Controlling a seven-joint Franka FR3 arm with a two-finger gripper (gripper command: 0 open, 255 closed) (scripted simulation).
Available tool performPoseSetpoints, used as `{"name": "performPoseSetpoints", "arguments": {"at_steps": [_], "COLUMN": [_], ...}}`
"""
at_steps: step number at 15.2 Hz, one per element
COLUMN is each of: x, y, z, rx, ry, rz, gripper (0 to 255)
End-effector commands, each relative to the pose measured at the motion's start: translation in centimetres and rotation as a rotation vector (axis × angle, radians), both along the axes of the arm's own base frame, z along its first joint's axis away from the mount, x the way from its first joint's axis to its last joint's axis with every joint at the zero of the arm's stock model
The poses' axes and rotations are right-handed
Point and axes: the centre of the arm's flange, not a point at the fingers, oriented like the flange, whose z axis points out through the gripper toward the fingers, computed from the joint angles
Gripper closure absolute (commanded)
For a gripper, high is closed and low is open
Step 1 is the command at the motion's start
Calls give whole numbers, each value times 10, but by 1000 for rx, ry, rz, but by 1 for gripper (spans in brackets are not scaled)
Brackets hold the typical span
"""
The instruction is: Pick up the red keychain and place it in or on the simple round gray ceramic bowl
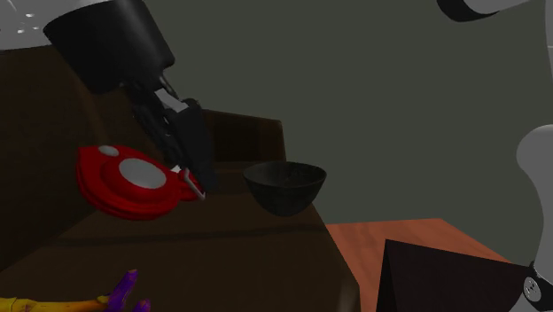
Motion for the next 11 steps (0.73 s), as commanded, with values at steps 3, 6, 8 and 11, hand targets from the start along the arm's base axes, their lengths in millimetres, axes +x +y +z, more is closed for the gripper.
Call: {"name": "performPoseSetpoints", "arguments": {"at_steps": [3,6,8,11], "x": [0,0,-1,-3], "y": [0,0,-27,-66], "z": [20,35,35,35], "rx": [0,0,0,0], "ry": [0,0,0,0], "rz": [0,0,0,0], "gripper": [255,255,255,255]}}
